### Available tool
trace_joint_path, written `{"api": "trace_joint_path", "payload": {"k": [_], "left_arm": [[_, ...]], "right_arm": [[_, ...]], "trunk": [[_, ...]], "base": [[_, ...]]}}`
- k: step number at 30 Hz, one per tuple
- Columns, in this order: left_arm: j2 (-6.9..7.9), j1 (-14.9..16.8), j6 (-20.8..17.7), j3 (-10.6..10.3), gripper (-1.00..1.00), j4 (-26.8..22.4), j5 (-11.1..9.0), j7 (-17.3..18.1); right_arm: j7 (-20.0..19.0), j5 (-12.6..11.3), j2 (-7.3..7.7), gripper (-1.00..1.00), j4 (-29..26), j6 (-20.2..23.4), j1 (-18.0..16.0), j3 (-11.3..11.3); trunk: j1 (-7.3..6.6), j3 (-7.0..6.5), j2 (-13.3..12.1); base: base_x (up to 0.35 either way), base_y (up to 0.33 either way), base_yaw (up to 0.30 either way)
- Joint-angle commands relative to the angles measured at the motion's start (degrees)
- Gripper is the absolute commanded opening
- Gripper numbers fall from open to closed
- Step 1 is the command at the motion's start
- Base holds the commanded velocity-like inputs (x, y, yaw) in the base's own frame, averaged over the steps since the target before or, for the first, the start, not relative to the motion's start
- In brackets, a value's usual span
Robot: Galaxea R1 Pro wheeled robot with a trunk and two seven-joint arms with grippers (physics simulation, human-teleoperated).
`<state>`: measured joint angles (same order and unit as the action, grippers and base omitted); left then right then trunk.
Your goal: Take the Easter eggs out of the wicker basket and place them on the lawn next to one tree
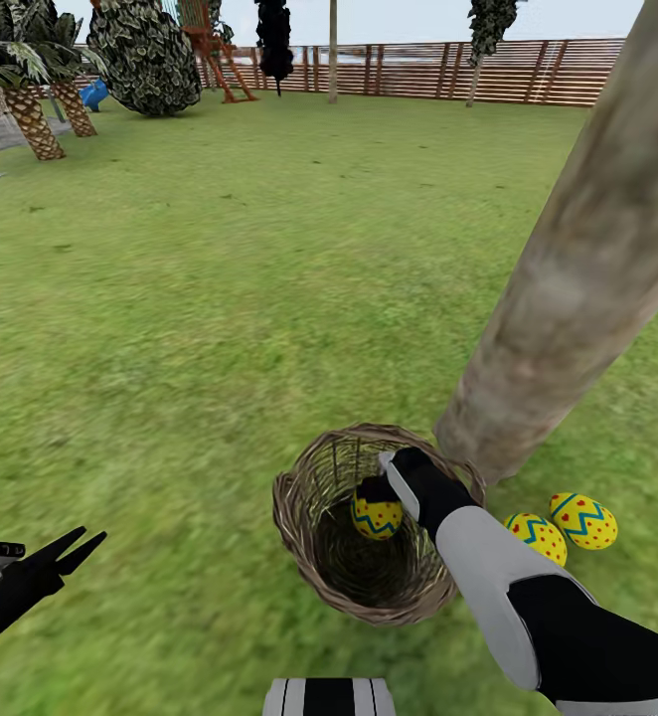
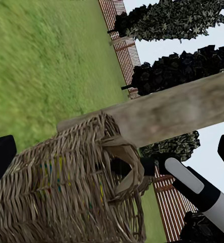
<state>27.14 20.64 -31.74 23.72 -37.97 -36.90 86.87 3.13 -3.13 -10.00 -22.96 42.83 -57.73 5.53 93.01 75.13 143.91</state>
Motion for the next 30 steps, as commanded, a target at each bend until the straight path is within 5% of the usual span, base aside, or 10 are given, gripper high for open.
{"api": "trace_joint_path", "payload": {"k": [1,8,18,25,30], "left_arm": [[0.01,0.02,-0.60,0.01,1.00,0.00,-0.01,0.19],[-0.13,0.02,-0.60,0.01,1.00,0.00,-0.01,0.14],[-0.75,0.02,-0.60,0.01,1.00,0.00,0.04,0.14],[-0.78,0.02,-0.60,0.00,1.00,-0.09,0.07,-0.03],[-0.86,0.02,-0.60,-0.03,1.00,-0.09,0.07,-0.04]], "right_arm": [[0.40,-0.36,0.04,1.00,-0.07,-0.04,-0.02,0.02],[3.37,-0.37,0.00,1.00,-0.07,-0.62,-0.02,-4.90],[4.26,-0.47,0.00,1.00,0.06,-0.73,-0.02,-5.26],[4.26,-0.30,0.00,1.00,-0.29,-0.95,-0.02,-5.18],[4.37,-0.22,0.00,1.00,-0.33,-6.17,-0.02,-5.18]], "trunk": [[-0.01,0.04,0.02],[-0.01,0.04,0.02],[-0.01,0.04,0.02],[0.17,1.59,0.11],[0.30,2.70,0.18]], "base": [[0.001,0.002,0.000],[0.000,0.000,0.000],[0.056,0.000,0.000],[0.000,0.000,0.000],[0.000,0.000,0.000]]}}
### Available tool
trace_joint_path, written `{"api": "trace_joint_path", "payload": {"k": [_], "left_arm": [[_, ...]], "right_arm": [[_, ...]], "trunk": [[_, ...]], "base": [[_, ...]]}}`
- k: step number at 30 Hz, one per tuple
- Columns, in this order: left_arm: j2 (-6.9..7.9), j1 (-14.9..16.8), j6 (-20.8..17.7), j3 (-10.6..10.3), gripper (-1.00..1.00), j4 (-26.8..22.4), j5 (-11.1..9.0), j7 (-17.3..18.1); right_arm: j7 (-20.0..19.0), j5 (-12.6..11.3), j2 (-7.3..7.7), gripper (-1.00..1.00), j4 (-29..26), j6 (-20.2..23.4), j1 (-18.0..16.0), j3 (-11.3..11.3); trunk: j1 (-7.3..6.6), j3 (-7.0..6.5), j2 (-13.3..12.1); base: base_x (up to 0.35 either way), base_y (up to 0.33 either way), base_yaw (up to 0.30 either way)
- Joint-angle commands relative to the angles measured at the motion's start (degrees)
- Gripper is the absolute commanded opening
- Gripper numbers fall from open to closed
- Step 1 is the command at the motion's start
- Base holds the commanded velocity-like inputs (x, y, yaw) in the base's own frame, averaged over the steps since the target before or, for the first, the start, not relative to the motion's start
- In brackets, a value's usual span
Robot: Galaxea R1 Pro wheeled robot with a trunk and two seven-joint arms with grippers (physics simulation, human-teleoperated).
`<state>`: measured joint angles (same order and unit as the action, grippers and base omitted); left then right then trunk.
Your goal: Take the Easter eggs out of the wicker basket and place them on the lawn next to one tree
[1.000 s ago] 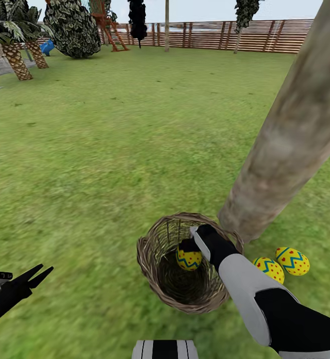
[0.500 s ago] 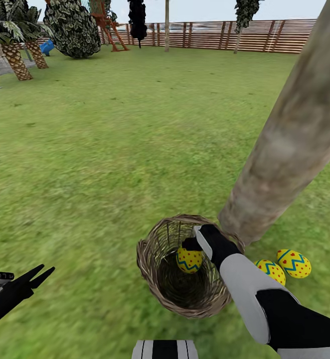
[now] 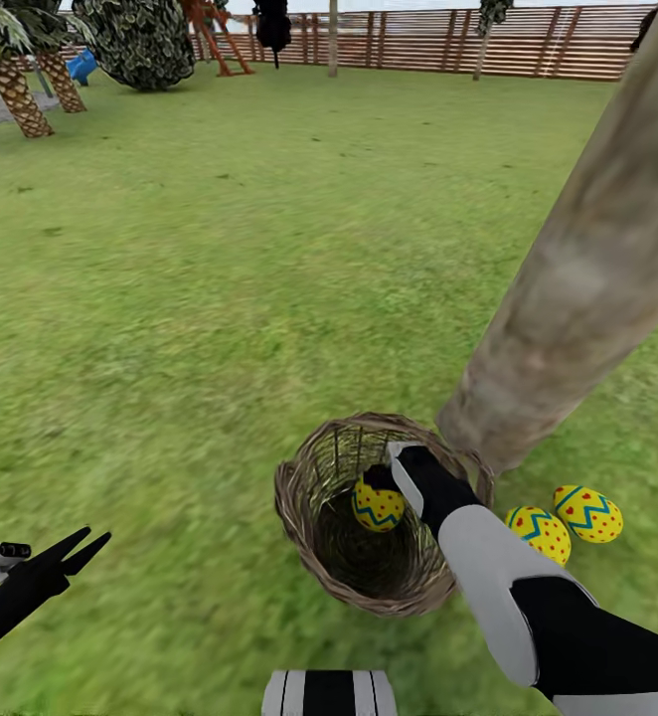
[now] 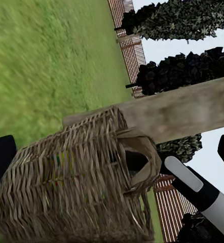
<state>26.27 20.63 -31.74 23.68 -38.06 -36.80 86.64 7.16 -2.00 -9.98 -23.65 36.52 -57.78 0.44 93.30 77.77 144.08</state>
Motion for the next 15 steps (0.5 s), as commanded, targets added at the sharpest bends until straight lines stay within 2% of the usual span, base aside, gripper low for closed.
{"api": "trace_joint_path", "payload": {"k": [1,15], "left_arm": [[0.01,0.02,-0.61,-0.02,1.00,0.00,-0.02,0.20],[0.01,0.02,-0.61,-0.04,1.00,0.00,0.04,0.20]], "right_arm": [[0.32,-1.34,-0.02,1.00,0.36,-0.14,0.03,-0.07],[-0.17,-1.37,-0.02,1.00,0.36,-2.01,0.03,0.00]], "trunk": [[0.03,0.28,0.02],[0.39,3.38,0.21]], "base": [[0.000,0.000,0.000],[0.000,0.000,0.000]]}}
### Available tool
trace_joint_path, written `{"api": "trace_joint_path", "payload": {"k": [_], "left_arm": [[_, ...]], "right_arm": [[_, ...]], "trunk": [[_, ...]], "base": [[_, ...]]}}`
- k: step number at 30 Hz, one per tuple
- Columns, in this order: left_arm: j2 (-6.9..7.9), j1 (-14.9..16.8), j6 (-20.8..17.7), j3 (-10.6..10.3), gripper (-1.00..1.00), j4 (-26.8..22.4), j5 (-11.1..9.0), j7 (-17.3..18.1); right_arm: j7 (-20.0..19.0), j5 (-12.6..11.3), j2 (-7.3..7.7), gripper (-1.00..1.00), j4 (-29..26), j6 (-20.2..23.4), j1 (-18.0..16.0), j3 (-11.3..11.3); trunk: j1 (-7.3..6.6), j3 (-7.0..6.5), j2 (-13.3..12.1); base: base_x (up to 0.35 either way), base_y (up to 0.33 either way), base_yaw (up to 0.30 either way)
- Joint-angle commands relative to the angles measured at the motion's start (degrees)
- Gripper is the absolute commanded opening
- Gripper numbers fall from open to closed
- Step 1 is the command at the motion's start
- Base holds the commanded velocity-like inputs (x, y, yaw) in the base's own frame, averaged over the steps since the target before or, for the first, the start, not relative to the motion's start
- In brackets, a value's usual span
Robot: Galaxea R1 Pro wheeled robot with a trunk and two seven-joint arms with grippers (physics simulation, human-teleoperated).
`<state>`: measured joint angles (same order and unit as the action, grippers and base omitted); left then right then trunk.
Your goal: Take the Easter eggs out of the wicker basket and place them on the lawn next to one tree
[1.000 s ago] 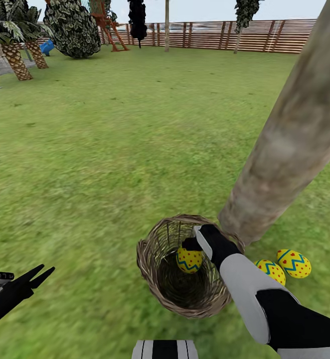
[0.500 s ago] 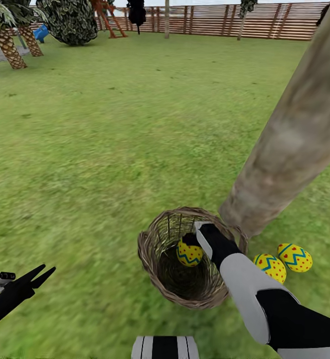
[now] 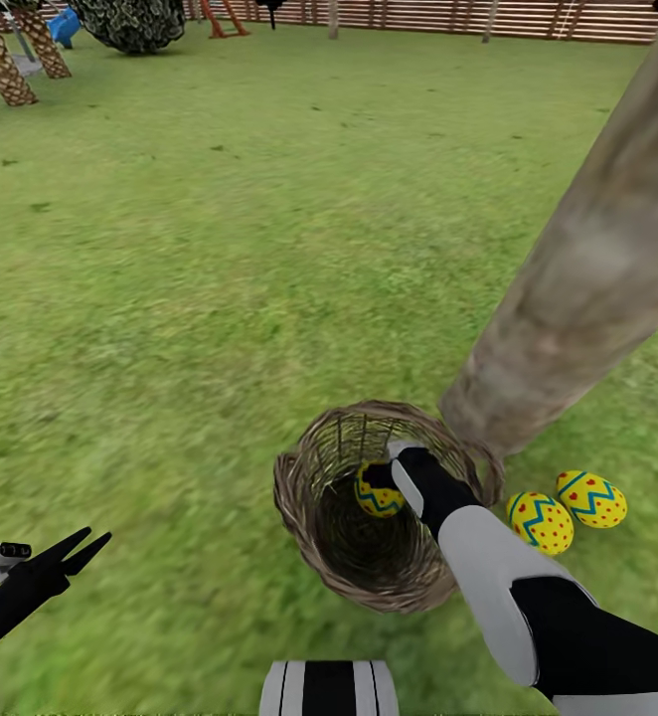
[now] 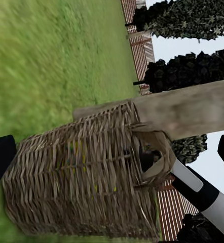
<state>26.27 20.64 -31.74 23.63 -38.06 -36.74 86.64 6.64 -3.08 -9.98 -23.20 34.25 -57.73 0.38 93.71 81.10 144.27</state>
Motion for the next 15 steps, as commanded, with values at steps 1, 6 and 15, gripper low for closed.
{"api": "trace_joint_path", "payload": {"k": [1,6,15], "left_arm": [[0.01,0.02,-0.60,0.01,1.00,0.00,-0.02,0.20],[0.01,0.02,-0.60,0.01,1.00,0.00,0.00,0.19],[0.01,0.02,-0.60,0.01,1.00,0.00,-0.04,0.20]], "right_arm": [[0.32,-0.31,-0.01,1.00,-0.09,0.25,-0.01,0.05],[0.30,-0.28,-0.01,1.00,-0.09,0.22,-0.01,0.11],[0.65,-0.26,-0.01,1.00,-0.09,-4.78,-0.01,0.14]], "trunk": [[0.01,0.27,0.03],[0.14,1.37,0.10],[0.37,3.37,0.22]], "base": [[0.000,0.000,0.000],[0.000,0.000,0.000],[0.000,0.000,0.000]]}}
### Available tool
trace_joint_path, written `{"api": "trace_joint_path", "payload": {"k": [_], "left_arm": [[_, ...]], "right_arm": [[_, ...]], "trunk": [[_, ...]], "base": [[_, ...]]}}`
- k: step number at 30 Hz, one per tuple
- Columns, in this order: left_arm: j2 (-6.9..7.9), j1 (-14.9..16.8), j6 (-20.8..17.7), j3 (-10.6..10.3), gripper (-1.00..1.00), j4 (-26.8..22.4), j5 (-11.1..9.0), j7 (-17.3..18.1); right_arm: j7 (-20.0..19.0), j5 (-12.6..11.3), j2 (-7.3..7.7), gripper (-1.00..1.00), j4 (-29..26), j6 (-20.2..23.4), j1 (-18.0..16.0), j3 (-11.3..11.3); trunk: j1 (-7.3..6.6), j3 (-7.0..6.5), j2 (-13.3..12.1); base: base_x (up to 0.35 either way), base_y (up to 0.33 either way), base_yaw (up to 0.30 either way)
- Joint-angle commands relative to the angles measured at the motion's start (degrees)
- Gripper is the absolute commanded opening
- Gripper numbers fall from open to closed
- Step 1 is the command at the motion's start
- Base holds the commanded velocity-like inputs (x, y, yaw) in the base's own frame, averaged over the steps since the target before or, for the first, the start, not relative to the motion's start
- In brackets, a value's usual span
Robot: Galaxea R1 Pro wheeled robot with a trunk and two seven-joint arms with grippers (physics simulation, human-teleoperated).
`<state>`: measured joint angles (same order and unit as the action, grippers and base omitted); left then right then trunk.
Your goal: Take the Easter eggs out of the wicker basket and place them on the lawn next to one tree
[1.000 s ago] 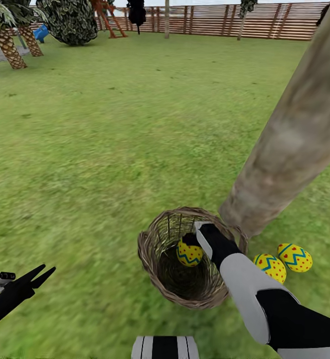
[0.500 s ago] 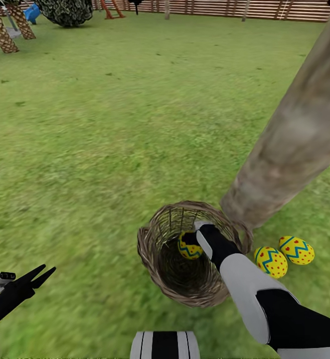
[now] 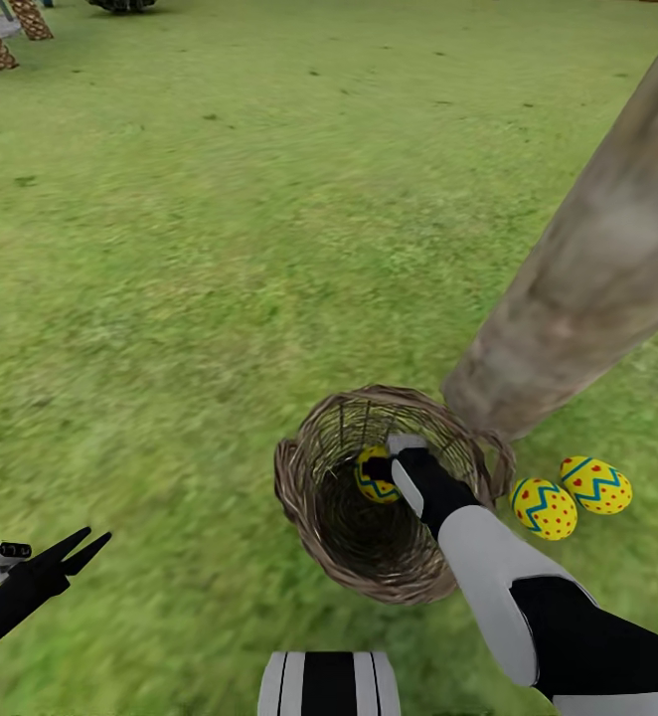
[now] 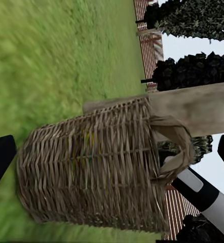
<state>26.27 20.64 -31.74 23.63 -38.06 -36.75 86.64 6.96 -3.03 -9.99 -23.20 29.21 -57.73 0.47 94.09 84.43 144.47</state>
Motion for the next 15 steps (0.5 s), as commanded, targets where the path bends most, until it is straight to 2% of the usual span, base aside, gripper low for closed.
{"api": "trace_joint_path", "payload": {"k": [1,15], "left_arm": [[0.01,0.02,-0.60,0.01,1.00,0.00,-0.03,0.20],[0.01,0.02,-0.60,0.05,1.00,0.00,-0.04,0.20]], "right_arm": [[0.38,-0.31,-0.01,1.00,-0.09,0.07,-0.01,0.05],[0.43,-0.39,-0.01,1.00,0.00,-0.12,-0.01,0.05]], "trunk": [[0.01,0.26,0.03],[0.14,1.37,0.10]], "base": [[0.000,0.000,0.000],[0.000,0.000,0.000]]}}
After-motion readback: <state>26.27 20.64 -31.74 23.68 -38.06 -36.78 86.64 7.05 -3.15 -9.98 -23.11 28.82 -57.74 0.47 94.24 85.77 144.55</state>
